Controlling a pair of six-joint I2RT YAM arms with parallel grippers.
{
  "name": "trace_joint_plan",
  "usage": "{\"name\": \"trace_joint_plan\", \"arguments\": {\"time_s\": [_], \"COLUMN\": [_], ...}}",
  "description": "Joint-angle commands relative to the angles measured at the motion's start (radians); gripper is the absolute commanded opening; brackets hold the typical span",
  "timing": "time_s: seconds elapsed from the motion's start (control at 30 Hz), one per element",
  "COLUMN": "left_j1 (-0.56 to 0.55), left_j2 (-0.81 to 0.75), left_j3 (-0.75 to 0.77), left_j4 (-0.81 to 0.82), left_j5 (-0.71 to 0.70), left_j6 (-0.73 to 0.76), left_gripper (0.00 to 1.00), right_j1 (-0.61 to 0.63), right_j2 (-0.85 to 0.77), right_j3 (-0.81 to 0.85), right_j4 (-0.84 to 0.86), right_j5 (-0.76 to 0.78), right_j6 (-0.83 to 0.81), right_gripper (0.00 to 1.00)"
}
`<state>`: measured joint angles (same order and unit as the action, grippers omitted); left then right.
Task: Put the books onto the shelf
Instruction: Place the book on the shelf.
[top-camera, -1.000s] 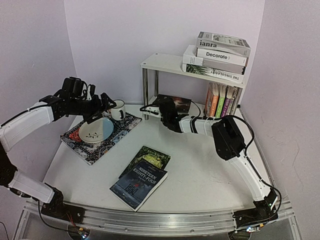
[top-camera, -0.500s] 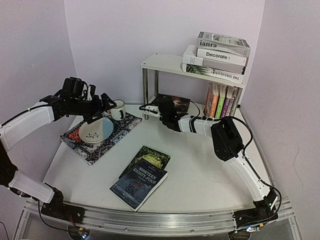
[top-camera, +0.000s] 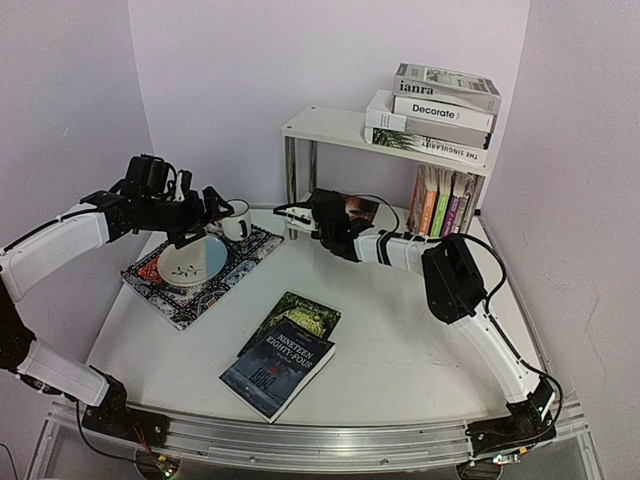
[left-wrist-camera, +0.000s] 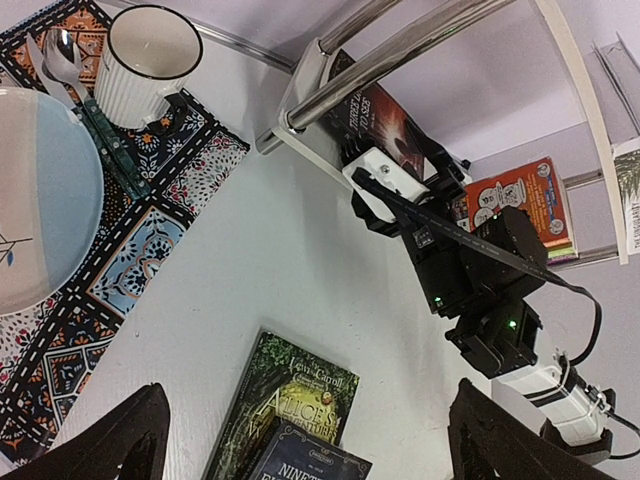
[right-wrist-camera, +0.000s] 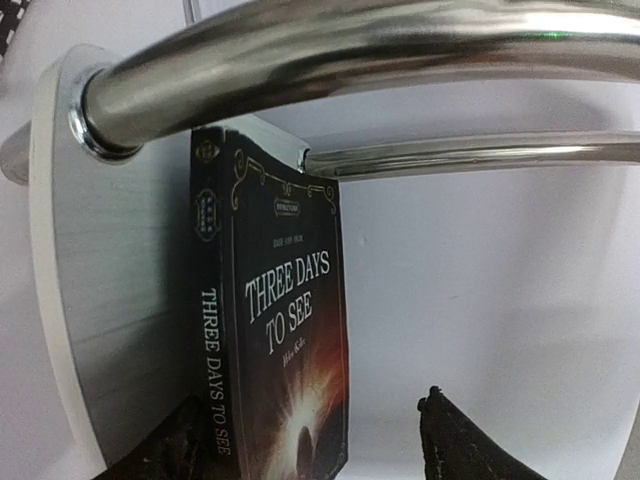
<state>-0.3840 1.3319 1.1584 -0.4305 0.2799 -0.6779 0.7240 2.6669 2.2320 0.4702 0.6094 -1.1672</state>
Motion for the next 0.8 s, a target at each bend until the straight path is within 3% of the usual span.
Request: {"name": "trace_joint_plan", "arguments": {"time_s": [0.0,0.33,0.57,0.77], "left_j1": [0.005,0.005,0.005,0.003], "left_j2": [-0.012,-0.042,-0.050,-0.026], "left_j3": [0.007,-0.014,-0.028,-0.044], "left_j4": [-0.013,-0.016,-0.015,-0.015], "left_j5": [0.008,0.011,0.012,0.067], "left_j6": [0.003,-0.010,-0.012,0.072], "left_gripper": [0.98,0.99,0.99,0.99], "right_j1": [0.013,0.012,0.011,0.031], "right_j2": [-0.115,-0.171,-0.296,-0.489], "right_j3": [-0.014,-0.064,-0.191,-0.396], "right_j4": [-0.037,-0.115,-0.118,-0.135], "right_j5": [-0.032,-0.071,-0.098,-0.157], "right_j6": [0.095,0.143,0.225,0.381], "right_gripper": [0.77,0.80,0.69,0.68]}}
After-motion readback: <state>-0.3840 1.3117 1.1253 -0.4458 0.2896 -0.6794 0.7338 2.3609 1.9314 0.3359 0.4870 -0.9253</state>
